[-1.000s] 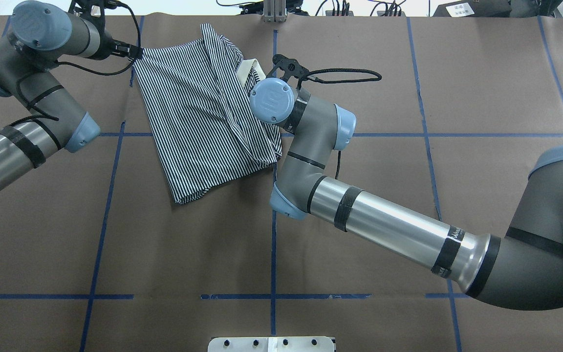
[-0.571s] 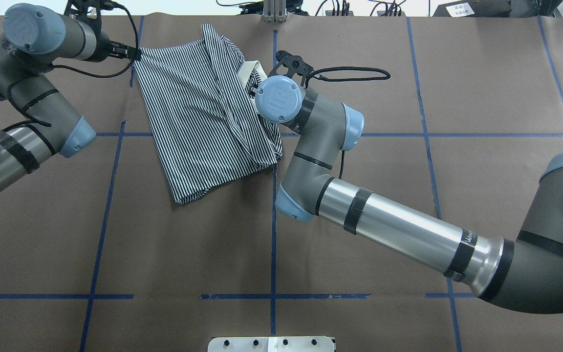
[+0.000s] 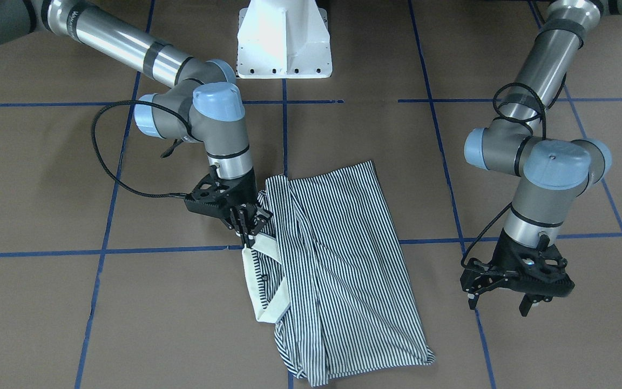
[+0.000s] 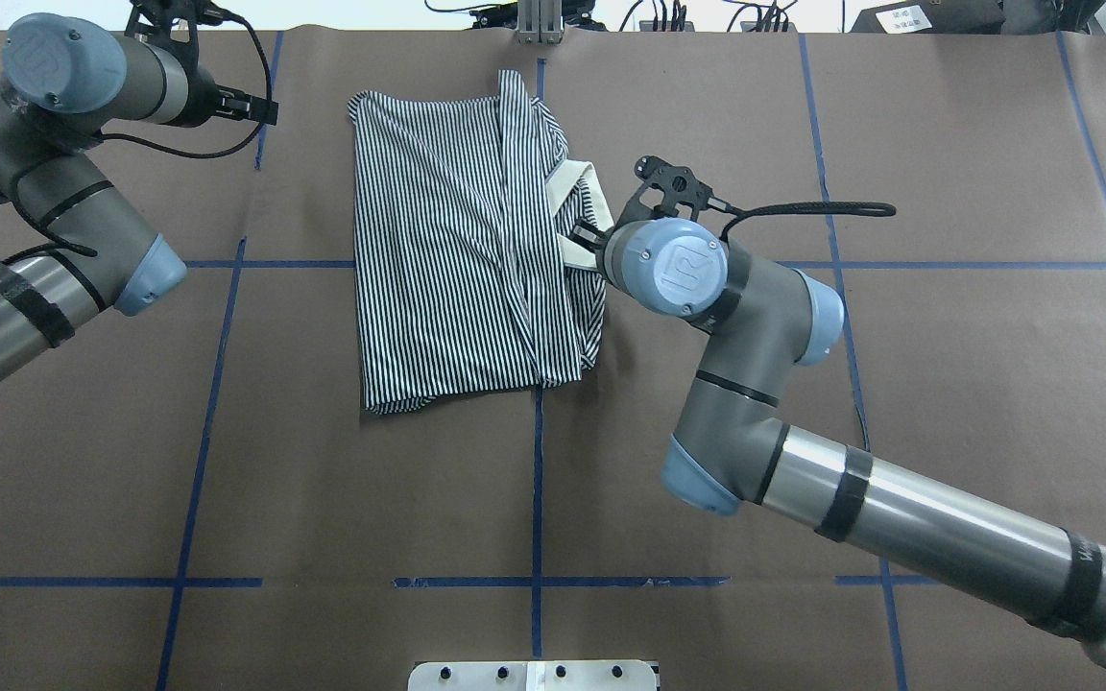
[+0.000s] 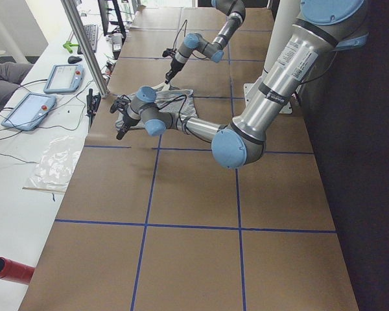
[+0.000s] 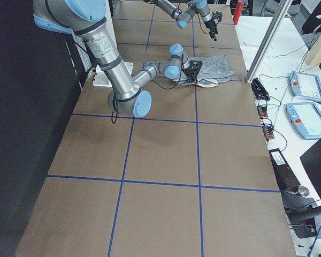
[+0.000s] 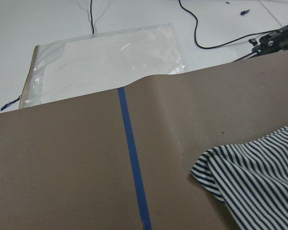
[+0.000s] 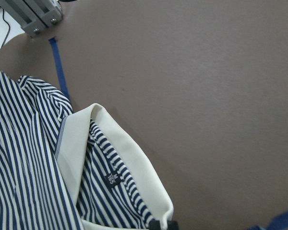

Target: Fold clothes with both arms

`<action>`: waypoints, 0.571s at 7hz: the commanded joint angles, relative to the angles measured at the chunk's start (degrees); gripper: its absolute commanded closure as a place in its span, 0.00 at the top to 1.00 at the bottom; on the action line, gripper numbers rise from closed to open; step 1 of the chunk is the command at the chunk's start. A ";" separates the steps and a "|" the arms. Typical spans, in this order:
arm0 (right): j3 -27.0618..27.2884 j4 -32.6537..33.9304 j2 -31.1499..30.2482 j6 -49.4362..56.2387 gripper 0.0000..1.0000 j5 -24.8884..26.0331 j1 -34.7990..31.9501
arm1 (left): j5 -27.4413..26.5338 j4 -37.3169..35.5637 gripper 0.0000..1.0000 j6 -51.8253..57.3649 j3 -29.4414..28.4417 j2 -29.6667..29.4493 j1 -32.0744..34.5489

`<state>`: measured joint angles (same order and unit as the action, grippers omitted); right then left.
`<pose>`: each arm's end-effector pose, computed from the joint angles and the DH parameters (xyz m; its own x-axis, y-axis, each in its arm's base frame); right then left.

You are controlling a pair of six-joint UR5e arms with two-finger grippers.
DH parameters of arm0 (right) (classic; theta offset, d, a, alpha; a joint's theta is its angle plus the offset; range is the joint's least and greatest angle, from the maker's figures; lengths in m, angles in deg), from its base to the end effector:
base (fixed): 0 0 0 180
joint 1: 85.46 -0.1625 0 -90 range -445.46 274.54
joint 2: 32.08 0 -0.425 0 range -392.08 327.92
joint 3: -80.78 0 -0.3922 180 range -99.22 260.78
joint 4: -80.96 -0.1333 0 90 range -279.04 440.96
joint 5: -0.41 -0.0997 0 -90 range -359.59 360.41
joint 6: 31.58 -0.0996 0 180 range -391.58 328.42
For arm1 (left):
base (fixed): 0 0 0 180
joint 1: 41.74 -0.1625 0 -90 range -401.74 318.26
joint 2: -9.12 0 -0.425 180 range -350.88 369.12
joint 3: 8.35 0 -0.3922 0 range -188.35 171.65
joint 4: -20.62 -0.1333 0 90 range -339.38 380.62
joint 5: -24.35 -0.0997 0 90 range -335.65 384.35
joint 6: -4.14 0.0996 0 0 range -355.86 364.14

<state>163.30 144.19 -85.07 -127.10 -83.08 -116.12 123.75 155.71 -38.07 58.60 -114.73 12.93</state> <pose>-0.5583 -0.4990 0.2805 0.4185 0.3592 0.8341 -0.6310 0.7756 -0.0174 0.3436 -0.6871 0.4145 0.7561 0.1969 -0.6241 0.2480 0.7963 0.5517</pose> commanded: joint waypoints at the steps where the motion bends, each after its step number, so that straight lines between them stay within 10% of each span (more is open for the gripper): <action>1: 8.52 0.22 -8.34 -0.02 0.00 0.79 2.09 | 0.00 0.00 1.00 -0.07 0.02 -0.08 -0.09; 4: 11.35 0.22 -11.87 0.07 0.00 0.70 2.18 | 0.00 0.00 1.00 -0.15 0.28 -0.08 -0.09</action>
<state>173.48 144.42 -95.52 -127.04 -82.43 -114.04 123.75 155.71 -38.19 58.70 -114.80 12.84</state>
